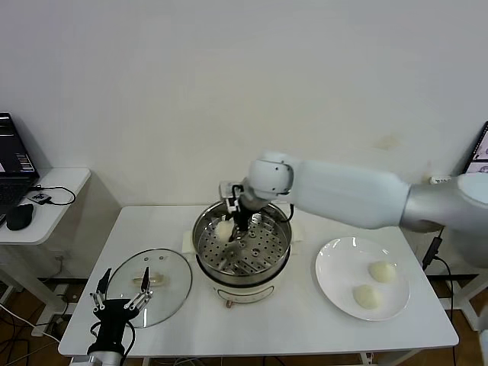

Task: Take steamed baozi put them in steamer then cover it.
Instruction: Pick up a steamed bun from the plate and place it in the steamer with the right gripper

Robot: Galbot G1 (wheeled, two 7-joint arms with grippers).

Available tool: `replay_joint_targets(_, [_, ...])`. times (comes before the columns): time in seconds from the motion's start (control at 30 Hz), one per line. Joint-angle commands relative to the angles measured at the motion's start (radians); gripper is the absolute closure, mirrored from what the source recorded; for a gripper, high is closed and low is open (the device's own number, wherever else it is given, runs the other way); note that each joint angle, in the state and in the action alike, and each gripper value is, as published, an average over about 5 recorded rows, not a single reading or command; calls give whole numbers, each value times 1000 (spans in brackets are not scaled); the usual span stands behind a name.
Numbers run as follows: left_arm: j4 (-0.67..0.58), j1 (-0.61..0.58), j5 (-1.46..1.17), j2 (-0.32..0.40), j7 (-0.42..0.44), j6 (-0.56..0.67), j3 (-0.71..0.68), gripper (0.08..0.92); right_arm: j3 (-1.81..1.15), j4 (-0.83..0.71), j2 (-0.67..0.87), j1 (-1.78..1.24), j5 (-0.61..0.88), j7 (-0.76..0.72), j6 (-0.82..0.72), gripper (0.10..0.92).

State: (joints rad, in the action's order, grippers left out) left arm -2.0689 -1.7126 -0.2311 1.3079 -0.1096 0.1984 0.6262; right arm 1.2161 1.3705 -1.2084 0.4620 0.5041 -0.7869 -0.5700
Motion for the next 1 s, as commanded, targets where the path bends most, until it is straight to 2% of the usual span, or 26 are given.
replay_joint_targets(0.03, [4, 2, 0, 0, 0, 2, 3, 177, 2, -68, -92, -64, -21, 45, -20, 431])
replay_joint_targets(0.6, [7, 3, -1, -2, 0, 6, 3, 177, -9, -92, -100, -70, -37, 76, -46, 425])
replay_joint_targets(0.67, [6, 3, 0, -2, 0, 6, 2, 177, -11, -83, -93, -61, -29, 73, -48, 396])
replay_joint_targets(0.87, [-2, 0, 1, -2, 0, 5, 0, 177, -19, -14, -15, 15, -15, -3, -29, 240])
replay_joint_targets(1.0, [-5, -4, 1, -5, 1, 5, 0, 177, -12, 55, 89, 115, -27, -68, 14, 206])
